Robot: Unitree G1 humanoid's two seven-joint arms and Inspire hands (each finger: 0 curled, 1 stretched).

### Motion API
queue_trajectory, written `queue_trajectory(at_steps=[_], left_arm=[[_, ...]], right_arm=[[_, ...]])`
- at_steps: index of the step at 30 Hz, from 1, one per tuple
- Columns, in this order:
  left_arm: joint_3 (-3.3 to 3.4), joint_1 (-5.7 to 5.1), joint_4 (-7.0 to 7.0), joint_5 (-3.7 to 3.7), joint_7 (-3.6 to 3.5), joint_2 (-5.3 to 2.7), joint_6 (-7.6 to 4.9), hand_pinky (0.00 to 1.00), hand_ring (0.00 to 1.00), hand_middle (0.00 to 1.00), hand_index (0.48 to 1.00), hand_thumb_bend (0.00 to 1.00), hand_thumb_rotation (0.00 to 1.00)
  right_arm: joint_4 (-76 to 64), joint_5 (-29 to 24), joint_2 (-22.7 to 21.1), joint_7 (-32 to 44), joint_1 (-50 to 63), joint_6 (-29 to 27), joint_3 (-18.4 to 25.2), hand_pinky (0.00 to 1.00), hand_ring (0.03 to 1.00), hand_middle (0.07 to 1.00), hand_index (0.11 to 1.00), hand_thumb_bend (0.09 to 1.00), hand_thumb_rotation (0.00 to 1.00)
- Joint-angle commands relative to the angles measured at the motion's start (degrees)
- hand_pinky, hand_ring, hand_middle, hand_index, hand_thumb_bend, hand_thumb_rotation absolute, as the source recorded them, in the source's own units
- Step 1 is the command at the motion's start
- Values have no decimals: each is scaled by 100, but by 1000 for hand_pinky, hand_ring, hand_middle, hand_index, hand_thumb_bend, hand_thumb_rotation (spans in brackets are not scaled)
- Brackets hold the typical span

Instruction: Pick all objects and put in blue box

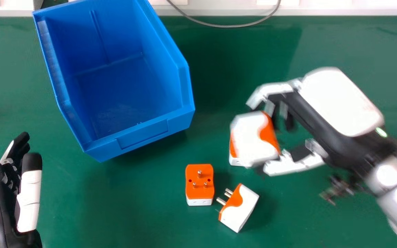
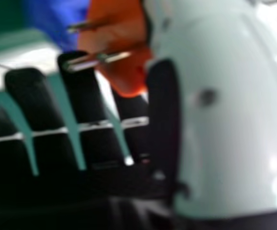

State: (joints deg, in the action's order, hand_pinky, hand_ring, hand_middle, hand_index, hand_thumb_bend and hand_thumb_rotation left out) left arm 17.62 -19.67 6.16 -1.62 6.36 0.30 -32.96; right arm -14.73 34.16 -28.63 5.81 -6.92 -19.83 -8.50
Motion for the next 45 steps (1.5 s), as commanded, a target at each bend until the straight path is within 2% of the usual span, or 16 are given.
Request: queue_trajectory(at_steps=[1, 5, 10, 19, 23, 26, 27, 29, 33, 36, 38, 40, 42, 43, 45], left_arm=[[0, -13, -123, 46, 71, -31, -4, 864, 864, 852, 869, 983, 835], [-52, -17, -133, 146, 141, -60, -42, 855, 860, 849, 866, 982, 826], [-49, 25, -14, 159, 137, -23, -150, 850, 857, 847, 863, 914, 801], [-69, -3, -58, 277, 180, -24, -124, 868, 863, 849, 864, 916, 804], [-65, 7, -32, 321, 189, -9, -141, 876, 867, 854, 867, 916, 809], [-59, 18, -4, 320, 181, 1, -156, 878, 869, 855, 868, 914, 813], [-58, 18, 0, 315, 177, 4, -157, 883, 872, 858, 871, 908, 817], [-61, 14, -11, 305, 171, 4, -139, 885, 874, 859, 872, 906, 819], [-65, 19, -11, 268, 150, 7, -126, 887, 874, 860, 873, 905, 820], [-77, 1, -35, 251, 144, -4, -115, 896, 879, 863, 877, 903, 827], [-86, -15, -60, 228, 137, -14, -94, 896, 879, 863, 877, 903, 827], [-101, -35, -93, 232, 143, -30, -71, 899, 880, 864, 879, 916, 832], [-116, -50, -117, 244, 153, -42, -56, 899, 880, 864, 879, 918, 833], [-122, -55, -124, 250, 159, -48, -53, 899, 880, 864, 879, 924, 835], [-130, -62, -130, 254, 166, -52, -50, 899, 880, 864, 879, 925, 836]], right_arm=[[302, 14, 342, -294, -550, -289, -224, 32, 70, 127, 470, 487, 136], [871, 108, 763, -487, -1162, -571, -549, 30, 69, 126, 470, 487, 135], [1335, 146, 1265, -487, -1760, -628, -888, 32, 73, 131, 469, 488, 135], [2249, 569, 1948, -953, -2610, -637, -1262, 55, 105, 182, 471, 487, 133], [2821, 921, 2253, -1256, -3066, -366, -1439, 72, 125, 200, 470, 487, 132], [3216, 1080, 2451, -1377, -3425, -138, -1546, 87, 146, 226, 471, 487, 132], [3400, 1106, 2526, -1383, -3592, -58, -1579, 141, 213, 294, 475, 487, 133], [4004, 1166, 2738, -1441, -4093, 135, -1660, 175, 250, 331, 476, 487, 132], [5222, 1394, 3078, -1790, -4988, 549, -1868, 191, 266, 346, 477, 487, 131], [5994, 1466, 3280, -2068, -5488, 746, -2007, 227, 315, 408, 478, 489, 134], [6578, 1452, 3480, -2166, -5870, 884, -2076, 232, 322, 415, 478, 489, 135], [7075, 1371, 3657, -2206, -6173, 909, -2091, 284, 382, 469, 484, 492, 126], [7494, 1336, 3788, -2255, -6415, 927, -2119, 291, 390, 476, 484, 493, 124], [7672, 1343, 3836, -2276, -6515, 948, -2148, 291, 406, 497, 505, 491, 79], [7886, 1338, 3882, -2321, -6631, 954, -2189, 291, 412, 504, 512, 490, 63]])
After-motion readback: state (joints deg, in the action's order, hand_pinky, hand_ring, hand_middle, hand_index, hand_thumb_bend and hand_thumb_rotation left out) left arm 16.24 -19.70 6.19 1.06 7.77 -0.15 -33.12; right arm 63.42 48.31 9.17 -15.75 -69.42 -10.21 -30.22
